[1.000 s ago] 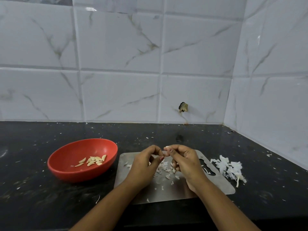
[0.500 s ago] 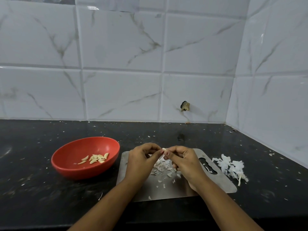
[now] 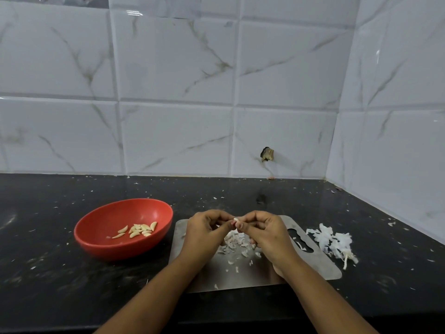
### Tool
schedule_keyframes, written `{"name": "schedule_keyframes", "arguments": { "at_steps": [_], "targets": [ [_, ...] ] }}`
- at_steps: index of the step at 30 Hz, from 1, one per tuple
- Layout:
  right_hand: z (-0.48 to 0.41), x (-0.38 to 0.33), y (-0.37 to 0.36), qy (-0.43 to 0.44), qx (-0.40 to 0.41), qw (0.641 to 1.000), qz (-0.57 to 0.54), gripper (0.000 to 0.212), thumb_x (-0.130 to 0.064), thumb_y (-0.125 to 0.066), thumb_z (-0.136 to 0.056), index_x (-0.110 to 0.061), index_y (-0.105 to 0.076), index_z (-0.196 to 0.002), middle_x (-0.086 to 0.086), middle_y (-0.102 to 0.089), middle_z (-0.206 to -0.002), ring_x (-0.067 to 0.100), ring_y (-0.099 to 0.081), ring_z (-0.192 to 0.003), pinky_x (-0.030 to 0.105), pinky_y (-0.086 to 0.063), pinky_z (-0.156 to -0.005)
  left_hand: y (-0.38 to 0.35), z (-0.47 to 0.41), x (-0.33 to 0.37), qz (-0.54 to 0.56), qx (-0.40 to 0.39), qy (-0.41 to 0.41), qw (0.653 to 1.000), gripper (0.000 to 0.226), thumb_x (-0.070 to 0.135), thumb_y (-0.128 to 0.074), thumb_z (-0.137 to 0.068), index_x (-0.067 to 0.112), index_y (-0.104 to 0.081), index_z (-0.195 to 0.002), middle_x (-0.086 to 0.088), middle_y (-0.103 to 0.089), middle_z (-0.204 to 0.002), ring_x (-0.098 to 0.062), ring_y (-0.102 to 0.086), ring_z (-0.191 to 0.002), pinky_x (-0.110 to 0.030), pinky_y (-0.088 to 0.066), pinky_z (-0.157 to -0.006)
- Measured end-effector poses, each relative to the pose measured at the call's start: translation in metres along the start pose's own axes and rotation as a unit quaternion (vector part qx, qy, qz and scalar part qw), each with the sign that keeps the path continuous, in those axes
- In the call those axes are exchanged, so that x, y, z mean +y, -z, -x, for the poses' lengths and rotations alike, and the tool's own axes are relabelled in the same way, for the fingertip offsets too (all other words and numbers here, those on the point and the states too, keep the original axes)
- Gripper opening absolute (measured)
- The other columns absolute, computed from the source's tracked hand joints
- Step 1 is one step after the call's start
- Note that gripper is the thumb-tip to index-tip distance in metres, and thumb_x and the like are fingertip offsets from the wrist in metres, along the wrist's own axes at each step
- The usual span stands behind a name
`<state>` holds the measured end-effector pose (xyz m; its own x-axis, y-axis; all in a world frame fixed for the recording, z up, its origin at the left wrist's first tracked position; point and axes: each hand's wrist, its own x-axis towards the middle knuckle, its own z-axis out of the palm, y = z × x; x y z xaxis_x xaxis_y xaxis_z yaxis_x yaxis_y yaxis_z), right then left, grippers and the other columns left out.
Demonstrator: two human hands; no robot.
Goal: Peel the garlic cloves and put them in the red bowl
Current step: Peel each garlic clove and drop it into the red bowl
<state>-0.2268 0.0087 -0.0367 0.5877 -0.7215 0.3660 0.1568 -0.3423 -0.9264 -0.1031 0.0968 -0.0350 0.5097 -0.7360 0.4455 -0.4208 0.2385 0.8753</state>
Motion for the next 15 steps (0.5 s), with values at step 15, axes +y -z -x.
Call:
{"name": "schedule_keyframes", "arguments": {
  "at_steps": [15],
  "targets": [
    [0.003,-0.001,-0.003,0.013,-0.017,0.999,0.039,0.01,-0.01,-0.073,-0.083,-0.013,-0.068,-0.075,-0.005,-0.066,-0.063,-0.001,-0.053,-0.052,0.014,-0.042,-0.051,0.003,0.006,0.015,-0.02,0.009,0.034,0.999,0.003,0.005,-0.074,-0.079,0.003,-0.073,-0.076,0.004,-0.062,-0.05,0.0,-0.056,-0.044,-0.008,-0.039,-0.045]
  ]
}}
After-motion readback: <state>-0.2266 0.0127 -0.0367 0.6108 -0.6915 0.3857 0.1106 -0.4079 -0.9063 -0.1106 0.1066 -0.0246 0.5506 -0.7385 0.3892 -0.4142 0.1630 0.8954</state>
